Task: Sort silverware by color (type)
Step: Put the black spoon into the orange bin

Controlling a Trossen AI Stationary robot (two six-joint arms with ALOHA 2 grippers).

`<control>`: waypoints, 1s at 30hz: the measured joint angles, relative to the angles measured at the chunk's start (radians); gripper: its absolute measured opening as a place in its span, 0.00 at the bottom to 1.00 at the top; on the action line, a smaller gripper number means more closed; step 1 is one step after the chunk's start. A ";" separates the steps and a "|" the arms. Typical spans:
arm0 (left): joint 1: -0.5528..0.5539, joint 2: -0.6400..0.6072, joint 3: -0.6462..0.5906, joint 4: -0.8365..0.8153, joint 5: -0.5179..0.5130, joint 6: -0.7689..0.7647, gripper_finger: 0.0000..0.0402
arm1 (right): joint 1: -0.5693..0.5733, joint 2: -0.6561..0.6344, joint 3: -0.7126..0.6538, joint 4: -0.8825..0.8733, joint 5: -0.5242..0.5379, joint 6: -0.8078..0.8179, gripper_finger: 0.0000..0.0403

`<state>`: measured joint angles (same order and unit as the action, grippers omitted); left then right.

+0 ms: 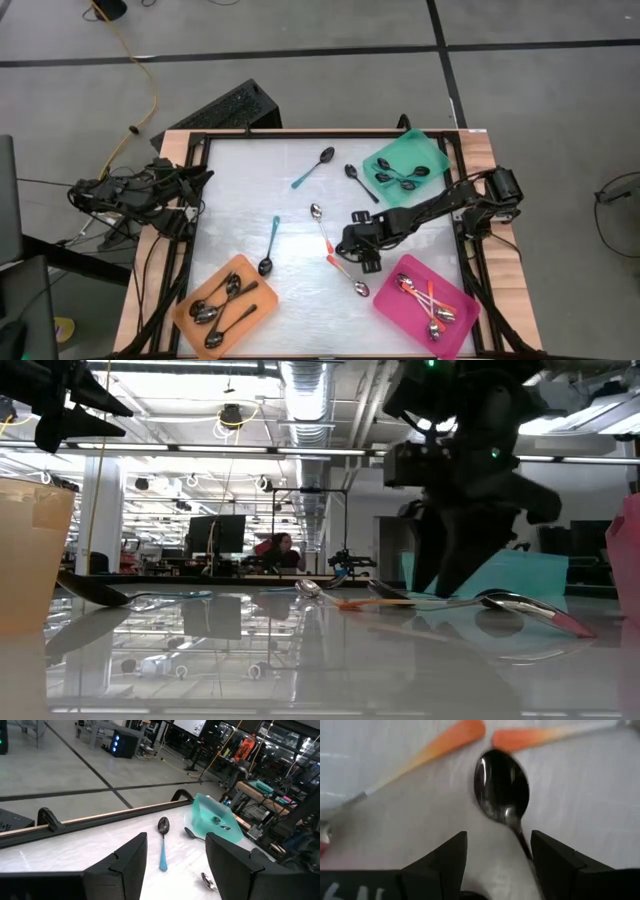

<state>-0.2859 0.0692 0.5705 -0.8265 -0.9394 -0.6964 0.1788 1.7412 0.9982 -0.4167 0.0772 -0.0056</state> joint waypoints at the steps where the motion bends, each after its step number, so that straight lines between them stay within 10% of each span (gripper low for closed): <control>1: 0.000 0.000 0.000 0.000 0.000 0.000 0.46 | -0.002 0.000 -0.009 0.007 0.000 0.002 0.57; 30: 0.000 0.000 0.000 0.000 -0.005 -0.008 0.46 | -0.069 0.046 -0.019 0.081 -0.053 -0.024 0.53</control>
<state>-0.2859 0.0696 0.5701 -0.8264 -0.9440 -0.7040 0.1098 1.7870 0.9794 -0.3362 0.0246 -0.0292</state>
